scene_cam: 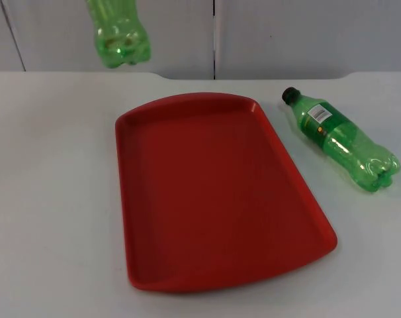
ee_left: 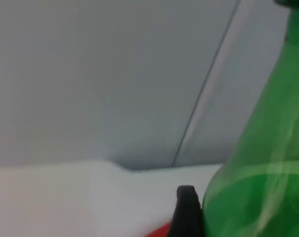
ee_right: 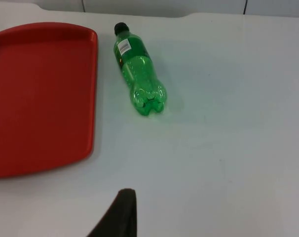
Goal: Place the bottle upright on the tray.
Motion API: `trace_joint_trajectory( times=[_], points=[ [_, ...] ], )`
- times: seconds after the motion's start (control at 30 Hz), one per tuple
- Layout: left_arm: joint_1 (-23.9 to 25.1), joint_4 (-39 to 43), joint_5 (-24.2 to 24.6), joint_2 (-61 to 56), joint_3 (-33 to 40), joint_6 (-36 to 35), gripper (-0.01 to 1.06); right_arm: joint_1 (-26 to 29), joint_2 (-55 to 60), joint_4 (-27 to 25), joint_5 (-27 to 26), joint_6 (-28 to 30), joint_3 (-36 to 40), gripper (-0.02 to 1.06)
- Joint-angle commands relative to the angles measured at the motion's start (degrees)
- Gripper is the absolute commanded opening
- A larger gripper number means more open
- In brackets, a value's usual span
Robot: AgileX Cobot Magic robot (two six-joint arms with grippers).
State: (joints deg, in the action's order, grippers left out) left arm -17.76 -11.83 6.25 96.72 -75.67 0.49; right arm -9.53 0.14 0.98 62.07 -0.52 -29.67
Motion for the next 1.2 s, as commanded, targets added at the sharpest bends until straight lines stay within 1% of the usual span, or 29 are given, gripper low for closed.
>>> trace_joint_trajectory(
  times=[0.0, 0.07, 0.1, 0.17, 0.2, 0.23, 0.27, 0.3, 0.4, 0.43, 0.47, 0.5, 0.57, 0.6, 0.7, 0.73, 0.77, 0.83, 0.93, 1.13, 1.17],
  points=[
    [-1.1, -0.5, -5.3, 0.4, 0.1, 1.0, 0.00, 0.5, -0.1, 0.3, -0.2, 0.0, 0.1, 1.05],
    [-2.4, 0.9, -10.9, 1.5, 0.2, 1.4, 0.00, 0.5, -0.1, 0.3, -0.2, 0.0, 0.1, 1.05],
    [-2.4, 0.9, -10.9, 1.5, 0.2, 1.4, 0.00, 0.5, -0.1, 0.3, -0.2, 0.0, 0.1, 1.05],
    [-2.9, 1.8, -13.7, 2.2, 0.6, 1.4, 0.00, 0.5, -0.1, 0.3, -0.2, 0.0, 0.1, 1.05],
    [-3.0, 2.4, -17.1, 3.1, 1.3, 1.4, 0.00, 0.5, -0.1, 0.3, -0.2, 0.0, 0.1, 1.05],
    [-3.0, 2.6, -18.3, 3.8, 1.7, 1.4, 0.00, 0.5, -0.1, 0.3, -0.2, 0.0, 0.1, 1.05],
    [-3.0, 3.5, -20.6, 4.6, 2.2, 1.4, 0.00, 0.5, -0.1, 0.3, -0.2, 0.0, 0.1, 1.05],
    [-3.0, 3.5, -20.6, 4.6, 2.2, 1.4, 0.00, 0.5, -0.1, 0.3, -0.2, 0.0, 0.1, 1.05],
    [-3.0, 8.3, -28.8, 7.1, 4.1, -0.5, 0.00, 0.5, -0.1, 0.3, -0.2, 0.0, 0.1, 1.05],
    [-3.0, 8.3, -28.8, 7.1, 4.1, -0.5, 0.00, 0.5, -0.1, 0.3, -0.2, 0.0, 0.1, 1.05],
    [-3.0, 9.7, -31.6, 7.7, 4.8, -1.5, 0.00, 0.5, -0.1, 0.3, -0.2, 0.0, 0.1, 1.05],
    [-3.0, 11.8, -36.0, 8.9, 6.0, -2.1, 0.00, 0.5, -0.1, 0.3, -0.2, 0.0, 0.1, 1.05],
    [-3.0, 15.3, -39.4, 10.9, 6.9, -2.9, 0.00, 0.5, -0.1, 0.3, -0.2, 0.0, 0.1, 1.05],
    [-3.0, 15.3, -39.4, 10.9, 6.9, -2.9, 0.00, 0.5, -0.1, 0.3, -0.2, 0.0, 0.1, 1.05],
    [-3.0, 20.0, -42.9, 14.3, 6.9, -7.0, 0.00, 0.5, -0.1, 0.3, -0.2, 0.0, 0.1, 1.05],
    [-3.0, 20.4, -44.2, 15.5, 6.9, -7.2, 0.00, 0.5, -0.1, 0.3, -0.2, 0.0, 0.1, 1.05],
    [-3.0, 20.4, -44.2, 15.5, 6.9, -7.2, 0.00, 0.5, -0.1, 0.3, -0.2, 0.0, 0.1, 1.05],
    [-3.0, 21.0, -46.5, 17.8, 6.9, -7.2, 0.00, 0.5, -0.1, 0.3, -0.2, 0.1, 0.1, 1.05],
    [-3.0, 22.6, -51.7, 21.2, 6.9, -6.6, 0.00, 0.5, -0.1, 0.3, -0.2, 0.1, 0.1, 1.05],
    [-3.0, 26.7, -53.6, 24.7, 6.9, -6.3, 0.00, 0.5, -0.1, 0.3, -0.2, 0.1, 0.1, 1.05],
    [-3.0, 27.6, -54.6, 25.2, 6.9, -6.3, 0.00, 0.5, -0.1, 0.3, -0.2, 0.1, 0.1, 1.05]
  ],
)
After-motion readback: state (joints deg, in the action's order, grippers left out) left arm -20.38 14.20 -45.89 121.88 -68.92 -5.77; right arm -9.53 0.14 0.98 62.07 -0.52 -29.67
